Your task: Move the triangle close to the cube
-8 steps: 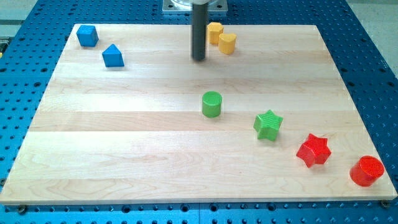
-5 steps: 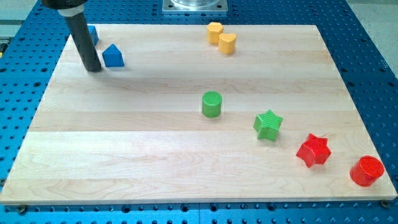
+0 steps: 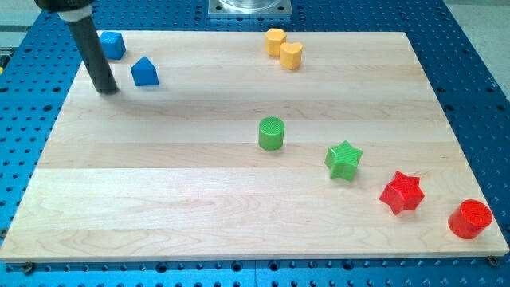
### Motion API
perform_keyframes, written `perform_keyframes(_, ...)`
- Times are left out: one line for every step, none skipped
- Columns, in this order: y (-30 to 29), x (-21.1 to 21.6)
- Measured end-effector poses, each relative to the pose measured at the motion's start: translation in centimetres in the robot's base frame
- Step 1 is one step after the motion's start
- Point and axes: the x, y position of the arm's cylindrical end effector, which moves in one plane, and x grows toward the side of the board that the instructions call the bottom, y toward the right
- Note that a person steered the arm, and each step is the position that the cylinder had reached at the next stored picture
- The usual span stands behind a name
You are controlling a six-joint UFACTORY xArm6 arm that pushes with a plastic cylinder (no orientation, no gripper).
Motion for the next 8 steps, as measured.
perform_keyframes(4.2, -0.8)
perform_keyframes(5.9, -1.7)
perform_keyframes(7.4, -4.2)
perform_keyframes(7.0, -4.4)
perform_keyframes(9.7, -3.5)
perform_keyframes(6.5, -6.9)
perform_keyframes(4.2, -6.9)
perform_keyframes(5.6, -4.7)
